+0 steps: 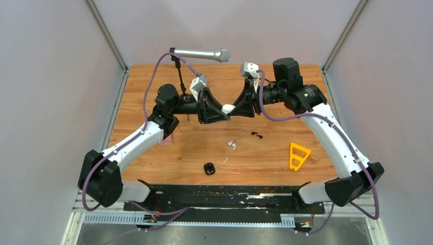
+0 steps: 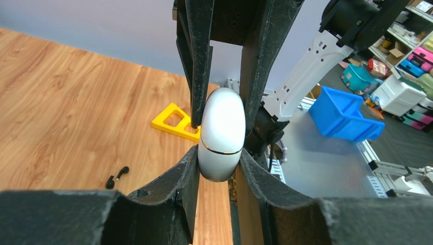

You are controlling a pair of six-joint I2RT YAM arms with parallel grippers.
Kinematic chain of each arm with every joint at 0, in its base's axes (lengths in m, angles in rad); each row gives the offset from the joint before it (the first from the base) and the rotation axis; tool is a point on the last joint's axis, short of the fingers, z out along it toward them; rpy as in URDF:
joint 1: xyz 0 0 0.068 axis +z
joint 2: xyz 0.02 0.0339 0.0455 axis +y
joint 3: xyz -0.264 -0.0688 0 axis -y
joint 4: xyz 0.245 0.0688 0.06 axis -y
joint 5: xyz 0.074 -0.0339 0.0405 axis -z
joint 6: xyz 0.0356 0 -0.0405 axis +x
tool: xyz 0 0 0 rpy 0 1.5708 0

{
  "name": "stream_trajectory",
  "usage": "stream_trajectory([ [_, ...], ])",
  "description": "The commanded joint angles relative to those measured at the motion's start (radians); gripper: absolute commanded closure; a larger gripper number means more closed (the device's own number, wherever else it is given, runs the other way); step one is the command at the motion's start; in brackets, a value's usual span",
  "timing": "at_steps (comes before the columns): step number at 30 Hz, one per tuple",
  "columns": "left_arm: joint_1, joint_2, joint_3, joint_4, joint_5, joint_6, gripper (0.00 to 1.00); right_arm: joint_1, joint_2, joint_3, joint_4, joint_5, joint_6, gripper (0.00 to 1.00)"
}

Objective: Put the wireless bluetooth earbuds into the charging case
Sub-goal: Adjust the charging case.

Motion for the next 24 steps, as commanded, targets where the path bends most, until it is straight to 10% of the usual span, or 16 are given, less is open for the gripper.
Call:
stream_trajectory([
  [1,-0.005,0.000,0.036,0.056,0.022,-0.014,0.62,0.005,0.012,0.032,0.000,0.033,-0.034,1.00],
  [24,-0.011,0.009,0.042,0.047,0.023,0.026,0.69,0.013,0.067,0.076,-0.065,0.075,-0.066,1.00],
])
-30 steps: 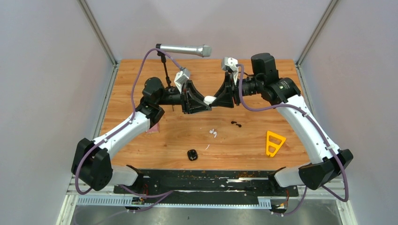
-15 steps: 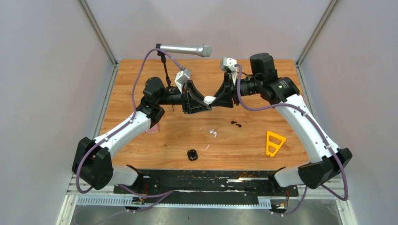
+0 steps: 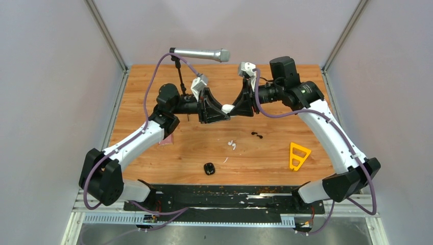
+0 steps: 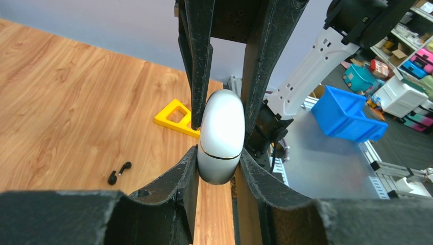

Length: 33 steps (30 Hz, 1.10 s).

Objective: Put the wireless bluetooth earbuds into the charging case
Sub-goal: Adjust the charging case, then open the charging case.

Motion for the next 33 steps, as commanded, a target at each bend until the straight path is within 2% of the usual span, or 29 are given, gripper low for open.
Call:
stream_trajectory([
  [1,-0.014,-0.004,0.041,0.059,0.025,0.015,0.70,0.006,0.025,0.032,-0.001,0.049,-0.038,1.00],
  [5,-0.019,-0.001,0.044,0.082,0.037,0.021,0.90,0.012,0.034,0.048,-0.020,0.069,-0.042,0.97],
  [7,-0.024,-0.002,0.038,0.112,0.038,0.026,0.99,0.013,0.046,0.074,-0.052,0.079,-0.052,0.91],
  [13,-0.029,-0.021,-0.010,0.238,0.039,0.045,1.00,0.012,0.100,0.202,-0.206,0.094,-0.107,0.63],
  [19,-0.031,-0.052,-0.062,0.285,0.036,0.084,1.00,0.010,0.128,0.243,-0.220,0.122,-0.084,0.60],
  [33,-0.032,-0.080,-0.126,0.279,-0.001,0.121,1.00,-0.055,0.189,0.328,-0.204,-0.005,0.056,0.57],
])
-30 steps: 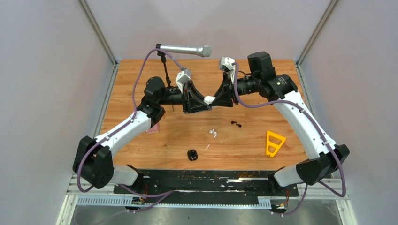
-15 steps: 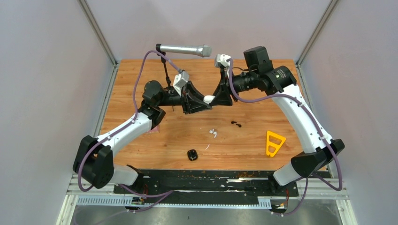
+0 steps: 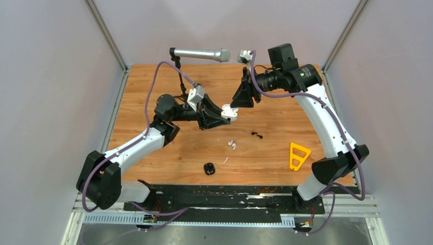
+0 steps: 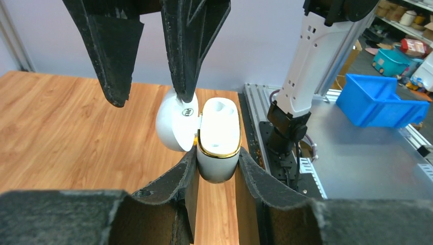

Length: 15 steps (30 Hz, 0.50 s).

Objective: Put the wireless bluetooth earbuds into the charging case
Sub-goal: Open the charging case.

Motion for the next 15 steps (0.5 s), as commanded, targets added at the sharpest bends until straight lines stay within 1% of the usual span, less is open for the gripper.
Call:
stream_trajectory([
  [1,-0.009,-0.052,0.001,0.056,0.011,0.021,1.00,-0.017,0.012,0.030,0.043,-0.028,0.035,0.57],
  [7,-0.007,-0.053,-0.013,0.047,-0.025,0.020,1.00,-0.018,0.001,0.027,0.043,-0.042,0.041,0.57],
  [10,-0.004,-0.050,-0.030,0.040,-0.054,0.020,1.00,-0.024,-0.004,0.102,0.016,-0.087,0.040,0.56],
  [12,-0.001,-0.049,-0.045,0.040,-0.076,0.015,1.00,-0.026,-0.007,0.180,-0.031,-0.092,0.017,0.52],
  [13,0.002,-0.048,-0.054,0.040,-0.090,0.012,1.00,-0.025,-0.012,0.208,-0.053,-0.078,0.004,0.50],
  [15,0.008,-0.048,-0.067,0.045,-0.114,0.003,1.00,-0.027,-0.039,0.213,-0.085,-0.038,-0.032,0.49],
])
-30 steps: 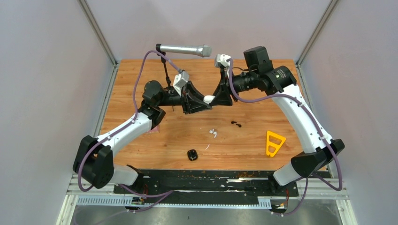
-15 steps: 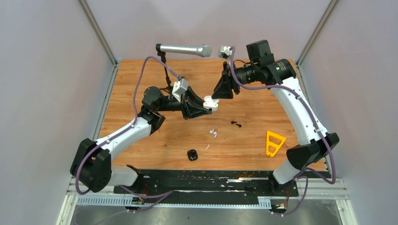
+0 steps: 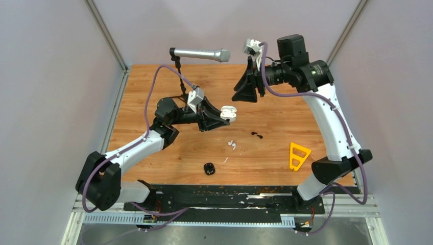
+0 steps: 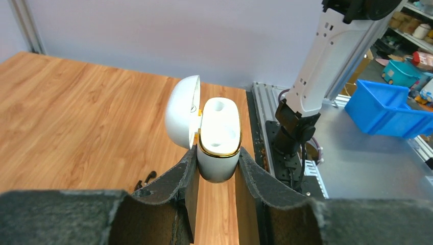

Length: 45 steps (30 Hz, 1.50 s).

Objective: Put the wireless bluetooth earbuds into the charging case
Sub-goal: Open the charging case, then pick up the earbud from the center of the board.

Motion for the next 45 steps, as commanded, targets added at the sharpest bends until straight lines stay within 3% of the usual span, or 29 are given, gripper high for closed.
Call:
stream_trajectory([
  [1,0.015,-0.029,-0.027,0.044,-0.060,-0.003,1.00,-0.008,-0.072,0.068,-0.070,0.031,-0.083,0.49],
  [7,0.044,-0.045,-0.049,0.053,-0.070,-0.019,1.00,-0.149,-0.200,-0.316,0.039,0.109,-0.077,0.50],
  [11,0.054,-0.058,-0.059,0.053,-0.069,-0.030,1.00,-0.178,-0.208,-0.534,0.128,0.335,-0.058,0.54],
  [15,0.070,-0.071,-0.068,0.045,-0.066,-0.039,1.00,-0.173,-0.140,-0.628,0.112,0.433,-0.134,0.51],
  [18,0.086,-0.083,-0.080,0.044,-0.068,-0.042,1.00,-0.153,-0.113,-0.676,0.145,0.463,-0.202,0.62],
  [22,0.111,-0.103,-0.107,0.044,-0.072,-0.061,1.00,-0.081,-0.040,-0.671,0.148,0.475,-0.375,0.77],
  [31,0.205,-0.198,-0.187,-0.023,-0.089,-0.050,1.00,0.097,0.152,-0.614,0.205,0.460,-0.765,0.77],
  [36,0.265,-0.226,-0.200,-0.056,-0.094,-0.063,1.00,0.147,0.295,-0.506,0.130,0.444,-0.807,0.74],
  [40,0.282,-0.244,-0.203,-0.081,-0.095,-0.054,1.00,0.172,0.307,-0.550,0.127,0.479,-0.905,0.73],
  [43,0.284,-0.251,-0.202,-0.092,-0.097,-0.052,1.00,0.179,0.311,-0.553,0.137,0.517,-0.845,0.74],
  [45,0.285,-0.253,-0.201,-0.099,-0.097,-0.049,1.00,0.176,0.319,-0.533,0.146,0.543,-0.706,0.74],
])
